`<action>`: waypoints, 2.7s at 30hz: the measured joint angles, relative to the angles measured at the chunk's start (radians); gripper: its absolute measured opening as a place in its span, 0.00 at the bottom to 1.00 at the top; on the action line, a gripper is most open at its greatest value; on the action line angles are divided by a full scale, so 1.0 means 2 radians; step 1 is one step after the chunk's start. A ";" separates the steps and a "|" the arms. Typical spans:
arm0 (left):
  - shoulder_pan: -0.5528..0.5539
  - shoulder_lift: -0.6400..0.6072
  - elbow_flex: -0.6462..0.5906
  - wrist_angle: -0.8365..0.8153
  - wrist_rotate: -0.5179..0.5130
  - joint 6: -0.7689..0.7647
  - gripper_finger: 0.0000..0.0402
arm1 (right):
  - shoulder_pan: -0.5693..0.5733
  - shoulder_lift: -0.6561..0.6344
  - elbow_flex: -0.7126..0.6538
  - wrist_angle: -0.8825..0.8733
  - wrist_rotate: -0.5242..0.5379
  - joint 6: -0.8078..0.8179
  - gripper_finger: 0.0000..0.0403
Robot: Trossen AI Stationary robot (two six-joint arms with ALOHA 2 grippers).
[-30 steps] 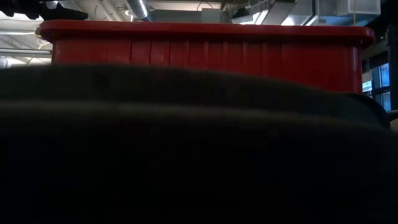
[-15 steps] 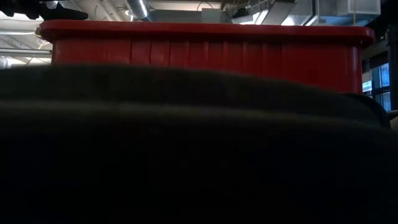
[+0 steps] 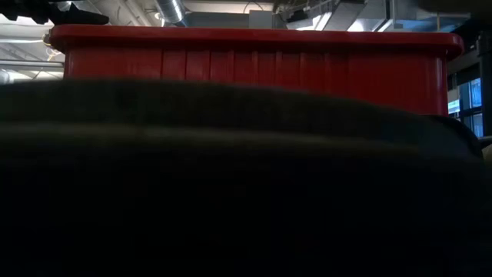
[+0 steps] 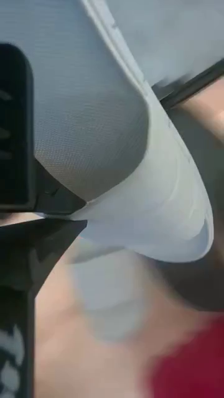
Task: Pick and place slides into bin
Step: Put the white slide into the red bin
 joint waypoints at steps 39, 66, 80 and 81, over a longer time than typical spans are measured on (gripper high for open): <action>0.000 0.000 0.000 -0.039 0.000 -0.018 0.65 | -0.451 -0.064 -0.035 0.001 0.260 -0.580 0.03; 0.000 0.000 0.000 -0.037 -0.051 -0.015 0.65 | -0.612 -0.144 -0.438 0.320 0.230 -0.707 0.03; 0.000 0.000 0.000 -0.038 -0.052 -0.013 0.65 | -0.667 -0.142 -0.459 0.373 0.179 -0.751 0.03; 0.000 0.000 0.000 -0.039 -0.052 -0.013 0.65 | -0.670 -0.140 -0.459 0.372 0.178 -0.751 0.03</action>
